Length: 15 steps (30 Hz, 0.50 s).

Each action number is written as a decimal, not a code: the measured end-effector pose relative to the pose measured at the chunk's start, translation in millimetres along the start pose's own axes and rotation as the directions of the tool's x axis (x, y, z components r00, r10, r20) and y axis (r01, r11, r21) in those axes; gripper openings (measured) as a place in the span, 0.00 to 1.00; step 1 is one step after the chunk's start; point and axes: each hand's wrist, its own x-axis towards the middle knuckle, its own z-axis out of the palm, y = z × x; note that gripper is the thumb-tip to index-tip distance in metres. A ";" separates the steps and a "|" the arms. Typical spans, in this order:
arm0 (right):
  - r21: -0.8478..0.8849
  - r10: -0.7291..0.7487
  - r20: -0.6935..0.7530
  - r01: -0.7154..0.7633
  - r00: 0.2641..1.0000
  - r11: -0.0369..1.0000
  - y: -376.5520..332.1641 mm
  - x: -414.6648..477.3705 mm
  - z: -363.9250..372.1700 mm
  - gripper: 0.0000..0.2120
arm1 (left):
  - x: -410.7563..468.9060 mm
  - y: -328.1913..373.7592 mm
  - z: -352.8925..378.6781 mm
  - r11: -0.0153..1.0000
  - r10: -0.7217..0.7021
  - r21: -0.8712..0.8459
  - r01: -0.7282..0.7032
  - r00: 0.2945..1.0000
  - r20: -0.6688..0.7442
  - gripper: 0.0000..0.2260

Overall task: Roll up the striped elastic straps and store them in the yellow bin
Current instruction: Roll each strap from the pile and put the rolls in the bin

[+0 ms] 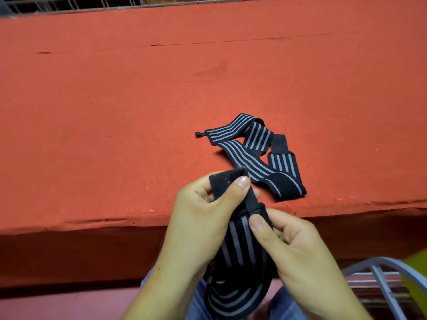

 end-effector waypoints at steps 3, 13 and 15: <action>0.009 -0.001 0.005 0.001 1.000 1.000 -0.3 0.6 1.0 0.16 | 0.3 -0.3 0.2 0.996 0.071 0.052 -0.070 0.998 -0.001 0.05; -0.025 0.016 0.011 -0.016 1.000 1.000 3.1 0.9 0.7 0.16 | 0.7 0.3 -0.5 0.994 0.096 0.045 -0.097 0.995 0.030 0.08; -0.007 0.020 0.018 -0.020 1.000 1.000 3.5 1.2 1.8 0.15 | 0.9 1.9 -0.7 0.993 0.115 0.031 -0.115 0.993 0.021 0.07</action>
